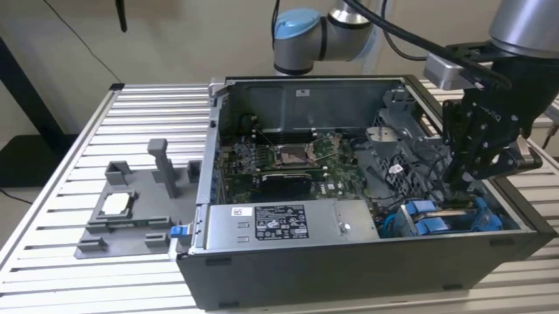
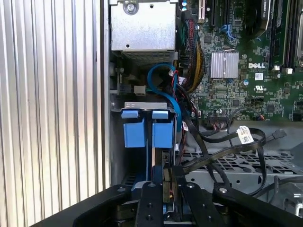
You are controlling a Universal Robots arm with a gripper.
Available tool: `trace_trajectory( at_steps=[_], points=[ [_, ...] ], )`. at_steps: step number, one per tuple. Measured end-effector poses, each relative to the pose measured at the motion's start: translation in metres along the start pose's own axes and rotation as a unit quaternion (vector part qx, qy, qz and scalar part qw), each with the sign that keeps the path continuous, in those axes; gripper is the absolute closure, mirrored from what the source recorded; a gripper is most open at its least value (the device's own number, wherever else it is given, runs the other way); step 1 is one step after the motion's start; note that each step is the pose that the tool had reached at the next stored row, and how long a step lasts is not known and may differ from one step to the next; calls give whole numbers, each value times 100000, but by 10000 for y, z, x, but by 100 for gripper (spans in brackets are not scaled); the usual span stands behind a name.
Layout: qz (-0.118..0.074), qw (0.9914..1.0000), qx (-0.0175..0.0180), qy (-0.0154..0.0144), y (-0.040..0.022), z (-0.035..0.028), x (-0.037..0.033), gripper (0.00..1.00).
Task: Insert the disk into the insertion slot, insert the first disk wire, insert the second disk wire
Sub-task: 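Insert the second disk wire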
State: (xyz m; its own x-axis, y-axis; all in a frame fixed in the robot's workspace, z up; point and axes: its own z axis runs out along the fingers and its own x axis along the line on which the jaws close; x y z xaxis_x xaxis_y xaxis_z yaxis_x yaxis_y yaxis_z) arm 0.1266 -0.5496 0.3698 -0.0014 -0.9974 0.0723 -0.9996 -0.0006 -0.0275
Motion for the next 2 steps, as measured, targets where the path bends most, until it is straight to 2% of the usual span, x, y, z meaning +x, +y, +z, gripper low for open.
trace_trajectory(
  at_steps=[2],
  points=[
    [1,100000,1,2,0,-1,0,76]
  ],
)
